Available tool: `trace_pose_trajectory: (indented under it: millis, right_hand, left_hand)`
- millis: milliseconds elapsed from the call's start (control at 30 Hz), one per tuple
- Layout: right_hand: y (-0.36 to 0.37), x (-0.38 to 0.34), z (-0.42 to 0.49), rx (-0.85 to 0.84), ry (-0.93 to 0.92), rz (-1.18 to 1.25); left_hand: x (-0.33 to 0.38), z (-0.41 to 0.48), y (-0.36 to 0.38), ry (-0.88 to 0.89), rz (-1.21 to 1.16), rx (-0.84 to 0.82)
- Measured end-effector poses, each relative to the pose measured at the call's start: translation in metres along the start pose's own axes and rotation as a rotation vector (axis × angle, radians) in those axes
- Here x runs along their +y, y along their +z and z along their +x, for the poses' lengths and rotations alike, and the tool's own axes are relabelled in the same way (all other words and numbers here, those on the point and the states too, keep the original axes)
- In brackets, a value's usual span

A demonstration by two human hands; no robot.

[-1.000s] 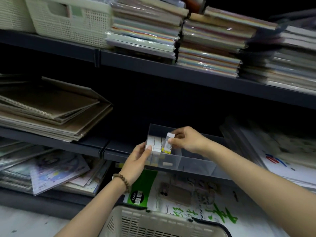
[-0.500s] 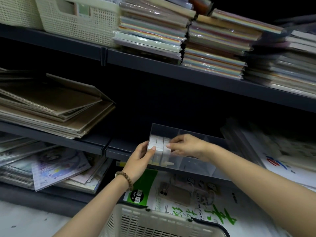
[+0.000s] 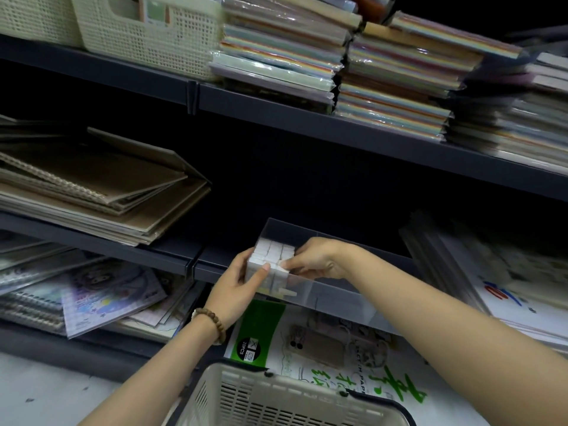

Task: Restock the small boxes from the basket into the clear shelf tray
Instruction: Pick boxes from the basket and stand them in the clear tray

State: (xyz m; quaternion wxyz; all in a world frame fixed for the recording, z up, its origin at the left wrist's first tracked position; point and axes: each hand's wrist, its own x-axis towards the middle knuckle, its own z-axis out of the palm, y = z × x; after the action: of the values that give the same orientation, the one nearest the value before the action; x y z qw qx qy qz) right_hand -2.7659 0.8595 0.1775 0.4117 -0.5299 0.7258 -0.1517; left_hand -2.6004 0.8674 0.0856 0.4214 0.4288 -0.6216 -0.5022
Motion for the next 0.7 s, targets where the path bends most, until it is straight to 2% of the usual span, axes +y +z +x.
trace_pose_trajectory:
  millis: [267, 433, 600, 700]
  right_hand:
    - [-0.004, -0.006, -0.006, 0.097, 0.018, -0.068]
    - [-0.008, 0.005, -0.007, 0.120, 0.040, 0.072]
    - [-0.009, 0.016, -0.021, 0.097, -0.102, 0.120]
    - [-0.012, 0.032, -0.042, 0.149, -0.240, 0.206]
  left_hand:
    - [0.000, -0.011, -0.002, 0.011, -0.080, -0.077]
    - [0.003, -0.015, 0.009, 0.036, -0.080, -0.112]
    - [0.005, -0.015, 0.006, 0.044, -0.033, -0.126]
    - [0.002, -0.023, 0.002, 0.047, 0.015, -0.108]
